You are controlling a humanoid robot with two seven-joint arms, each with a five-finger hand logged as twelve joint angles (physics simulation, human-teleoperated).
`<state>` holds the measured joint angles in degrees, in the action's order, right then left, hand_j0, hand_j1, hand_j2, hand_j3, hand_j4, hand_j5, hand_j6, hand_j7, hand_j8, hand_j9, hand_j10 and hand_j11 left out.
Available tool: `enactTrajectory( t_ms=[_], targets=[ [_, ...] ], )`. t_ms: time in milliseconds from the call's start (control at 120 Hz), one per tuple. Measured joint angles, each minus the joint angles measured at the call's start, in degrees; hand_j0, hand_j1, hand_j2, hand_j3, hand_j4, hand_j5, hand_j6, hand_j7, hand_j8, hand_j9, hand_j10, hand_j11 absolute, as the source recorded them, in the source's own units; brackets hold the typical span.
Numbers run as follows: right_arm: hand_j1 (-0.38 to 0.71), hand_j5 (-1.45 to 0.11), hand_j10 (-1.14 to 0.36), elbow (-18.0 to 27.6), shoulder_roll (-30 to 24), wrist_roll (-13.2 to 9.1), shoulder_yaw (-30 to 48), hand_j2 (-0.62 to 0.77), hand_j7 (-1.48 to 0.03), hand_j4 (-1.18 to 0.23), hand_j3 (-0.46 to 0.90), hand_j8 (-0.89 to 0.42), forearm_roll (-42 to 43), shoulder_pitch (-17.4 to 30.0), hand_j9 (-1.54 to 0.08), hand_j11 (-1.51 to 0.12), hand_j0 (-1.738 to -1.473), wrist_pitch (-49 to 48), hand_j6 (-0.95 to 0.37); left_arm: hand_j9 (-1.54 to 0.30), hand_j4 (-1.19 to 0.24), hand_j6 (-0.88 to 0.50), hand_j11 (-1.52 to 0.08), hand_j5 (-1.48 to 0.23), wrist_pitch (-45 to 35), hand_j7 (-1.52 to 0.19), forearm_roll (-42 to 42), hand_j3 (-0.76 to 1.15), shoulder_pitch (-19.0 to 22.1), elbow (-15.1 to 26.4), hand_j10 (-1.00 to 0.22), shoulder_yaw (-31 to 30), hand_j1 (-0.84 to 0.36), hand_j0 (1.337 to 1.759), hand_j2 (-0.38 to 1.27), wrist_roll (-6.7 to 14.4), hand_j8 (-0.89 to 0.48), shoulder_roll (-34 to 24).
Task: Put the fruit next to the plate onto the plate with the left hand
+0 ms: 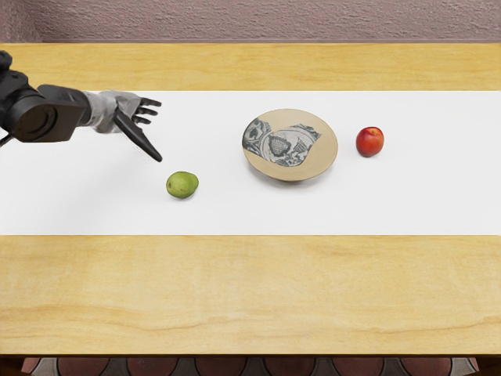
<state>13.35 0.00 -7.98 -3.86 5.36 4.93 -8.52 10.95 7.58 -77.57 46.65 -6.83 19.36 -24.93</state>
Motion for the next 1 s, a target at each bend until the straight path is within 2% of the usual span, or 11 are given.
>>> enactTrajectory(
  t_ms=[75, 192, 300, 392, 517, 700, 1000],
  targets=[
    [-0.33, -0.02, -0.02, 0.00, 0.00, -0.01, 0.00, 0.00, -0.02, -0.02, 0.00, -0.02, 0.00, 0.00, -0.02, -0.02, -1.658, 0.00, -0.02, -0.04, -0.03, -0.03, -0.04, -0.04, -9.08, -0.04, 0.29, 0.00, -2.59, 2.47, -0.03, -4.71, 0.32, 1.658, 0.01, -0.06, -0.03, 2.64],
    [-0.33, -0.02, -0.02, -0.01, 0.00, -0.01, 0.00, 0.00, -0.02, -0.02, 0.00, -0.02, 0.00, 0.00, -0.02, -0.02, -1.658, 0.00, -0.02, -0.05, -0.04, -0.04, -0.05, -0.05, -22.54, -0.05, 0.49, 0.00, -5.87, 10.89, -0.04, -10.99, 0.31, 1.658, 0.01, -0.08, -0.04, 2.81],
    [-0.33, -0.02, -0.02, -0.01, 0.00, -0.01, 0.00, 0.00, -0.02, -0.02, 0.00, -0.02, 0.00, 0.00, -0.02, -0.02, -1.658, 0.00, -0.02, -0.06, -0.05, -0.05, -0.06, -0.06, -29.83, -0.06, 0.55, 0.00, -7.47, 15.97, -0.05, -15.38, 0.29, 1.658, 0.01, -0.05, -0.05, 5.50],
    [-0.33, -0.02, -0.02, -0.02, 0.00, -0.02, 0.00, 0.00, -0.02, -0.02, 0.00, -0.02, 0.00, -0.01, -0.02, -0.02, -1.658, 0.00, -0.02, -0.07, -0.06, -0.06, -0.07, -0.07, -38.98, -0.07, 0.57, 0.00, -10.10, 23.53, -0.06, -19.27, 0.28, 1.658, 0.01, -0.09, -0.06, 6.00],
    [-0.33, -0.02, -0.02, -0.01, 0.00, 0.00, 0.00, 0.00, -0.02, -0.02, 0.00, -0.02, 0.00, -0.01, -0.02, -0.02, -1.658, 0.00, -0.02, -0.08, -0.06, -0.06, -0.08, -0.08, -43.85, -0.08, 0.57, 0.00, -11.02, 29.98, -0.06, -22.47, 0.27, 1.658, 0.01, -0.07, -0.06, 7.01],
    [-0.33, -0.02, -0.02, -0.02, 0.00, -0.01, 0.00, 0.00, -0.02, -0.02, 0.00, -0.02, 0.00, -0.01, -0.02, -0.02, -1.658, 0.00, -0.02, -0.12, -0.09, -0.09, -0.12, -0.12, -45.59, -0.12, 0.60, 0.00, -11.01, 32.97, -0.09, -25.32, 0.24, 1.658, 0.02, -0.03, -0.09, 7.46],
    [-0.33, -0.02, -0.02, -0.02, 0.00, -0.01, 0.00, 0.00, -0.02, -0.02, 0.00, -0.02, 0.00, 0.00, -0.02, -0.02, -1.658, 0.00, -0.02, -0.25, -0.19, -0.19, -0.25, -0.25, -45.93, -0.25, 0.80, 0.00, -10.85, 32.89, -0.19, -27.41, 0.12, 1.658, 0.04, -0.10, -0.19, 8.67]
  ],
)
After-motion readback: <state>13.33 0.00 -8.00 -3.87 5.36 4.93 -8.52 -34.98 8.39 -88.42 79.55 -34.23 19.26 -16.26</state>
